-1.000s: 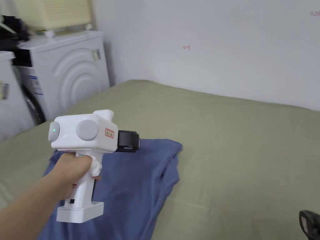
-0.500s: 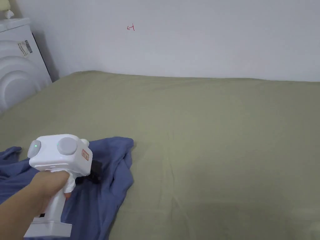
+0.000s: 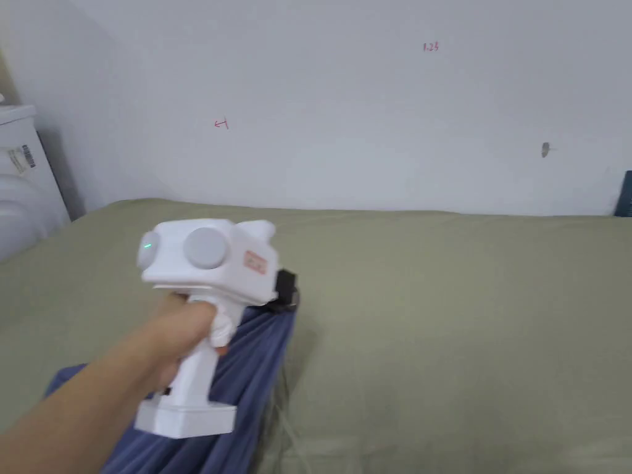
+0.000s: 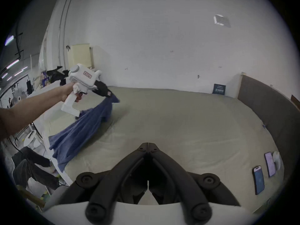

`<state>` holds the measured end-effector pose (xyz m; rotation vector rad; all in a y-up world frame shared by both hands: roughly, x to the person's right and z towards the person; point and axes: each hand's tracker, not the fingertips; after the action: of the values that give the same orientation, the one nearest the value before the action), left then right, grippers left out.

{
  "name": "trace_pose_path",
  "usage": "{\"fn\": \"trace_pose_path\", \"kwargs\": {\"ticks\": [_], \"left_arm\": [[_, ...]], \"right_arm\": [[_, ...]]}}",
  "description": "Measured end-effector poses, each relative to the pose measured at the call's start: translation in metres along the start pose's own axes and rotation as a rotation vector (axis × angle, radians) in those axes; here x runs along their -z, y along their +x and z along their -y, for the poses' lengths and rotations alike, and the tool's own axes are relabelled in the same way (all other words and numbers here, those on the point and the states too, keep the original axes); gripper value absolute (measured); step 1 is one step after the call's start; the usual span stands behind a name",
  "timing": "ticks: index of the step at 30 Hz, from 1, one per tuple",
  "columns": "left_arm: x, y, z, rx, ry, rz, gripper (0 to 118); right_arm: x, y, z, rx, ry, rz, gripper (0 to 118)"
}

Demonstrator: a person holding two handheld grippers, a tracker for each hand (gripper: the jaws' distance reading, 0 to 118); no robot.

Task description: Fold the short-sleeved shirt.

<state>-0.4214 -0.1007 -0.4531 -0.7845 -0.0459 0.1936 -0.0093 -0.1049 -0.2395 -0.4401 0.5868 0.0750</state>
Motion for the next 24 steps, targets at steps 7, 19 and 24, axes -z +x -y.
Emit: {"fn": "trace_pose_path", "kwargs": {"ticks": [7, 19, 24], "left_arm": [[0.056, 0.206, -0.03, 0.252, -0.022, 0.338, 0], [0.157, 0.342, 0.091, 0.342, -0.248, 0.455, 99], [0.122, 0.291, 0.072, 0.168, -0.222, 0.453, 114]], "right_arm": [[-0.046, 0.034, -0.005, 0.02, 0.045, 0.112, 1], [-0.066, 0.069, 0.015, 0.057, 0.003, 0.25, 1], [-0.055, 0.082, 0.013, 0.093, 0.012, 0.248, 1]]}}
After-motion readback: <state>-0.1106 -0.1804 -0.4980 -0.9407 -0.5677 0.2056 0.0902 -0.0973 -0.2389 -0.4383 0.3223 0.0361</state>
